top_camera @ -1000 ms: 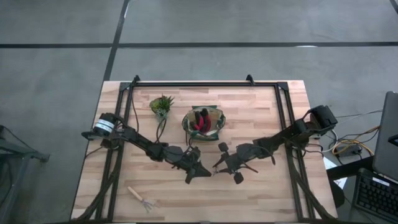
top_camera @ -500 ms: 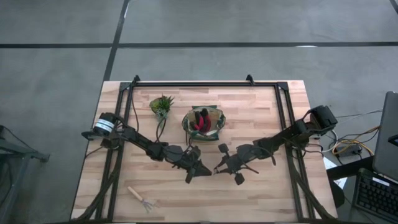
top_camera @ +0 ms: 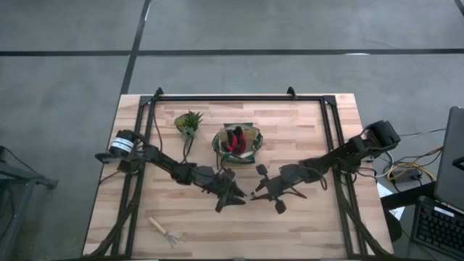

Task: Pick & Place Garden tools in Gardening bag
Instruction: Put the brown hand rake into the white gardening bag

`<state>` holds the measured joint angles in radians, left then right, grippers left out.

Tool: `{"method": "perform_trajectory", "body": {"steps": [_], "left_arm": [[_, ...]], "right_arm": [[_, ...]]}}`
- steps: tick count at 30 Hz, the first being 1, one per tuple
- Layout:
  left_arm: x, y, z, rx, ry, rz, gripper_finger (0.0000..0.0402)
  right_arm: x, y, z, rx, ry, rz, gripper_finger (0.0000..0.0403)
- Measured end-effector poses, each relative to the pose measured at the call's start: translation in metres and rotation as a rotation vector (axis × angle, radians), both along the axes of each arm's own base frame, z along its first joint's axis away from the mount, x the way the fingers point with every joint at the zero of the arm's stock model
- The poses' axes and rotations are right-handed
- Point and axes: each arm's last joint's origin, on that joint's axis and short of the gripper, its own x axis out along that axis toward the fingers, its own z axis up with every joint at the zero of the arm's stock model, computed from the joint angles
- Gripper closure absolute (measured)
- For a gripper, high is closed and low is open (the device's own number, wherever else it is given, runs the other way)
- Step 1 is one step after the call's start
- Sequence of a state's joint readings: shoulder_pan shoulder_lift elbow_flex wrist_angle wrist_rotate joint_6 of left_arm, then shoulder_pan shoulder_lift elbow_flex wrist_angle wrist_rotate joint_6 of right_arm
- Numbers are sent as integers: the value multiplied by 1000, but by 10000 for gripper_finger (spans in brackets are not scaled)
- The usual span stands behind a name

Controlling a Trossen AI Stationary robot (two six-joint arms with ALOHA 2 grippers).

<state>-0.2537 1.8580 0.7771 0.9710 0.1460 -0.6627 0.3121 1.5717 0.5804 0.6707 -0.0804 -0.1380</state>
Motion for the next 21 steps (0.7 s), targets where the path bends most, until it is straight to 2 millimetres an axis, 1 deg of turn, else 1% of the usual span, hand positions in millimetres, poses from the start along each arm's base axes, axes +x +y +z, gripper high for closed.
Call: {"method": "perform_trajectory", "body": {"steps": [4,7,11,15,18,21], "left_arm": [[-1,4,-5,49,19,-32,195],[-3,4,-7,100,3,-38,186],[-3,1,-4,170,-54,-18,185],[-6,-2,6,213,-111,-25,189],[-12,-7,13,240,-142,-36,190],[-23,-10,18,280,-156,-21,190]], "right_arm": [[-2,-4,11,-10,-39,-13,342],[-4,-11,20,-34,-84,-71,342],[-7,-22,24,-80,-115,-181,342],[-11,-34,23,-97,-117,-260,342],[-14,-42,21,-90,-139,-297,342],[-18,-48,22,-65,-210,-321,342]]}}
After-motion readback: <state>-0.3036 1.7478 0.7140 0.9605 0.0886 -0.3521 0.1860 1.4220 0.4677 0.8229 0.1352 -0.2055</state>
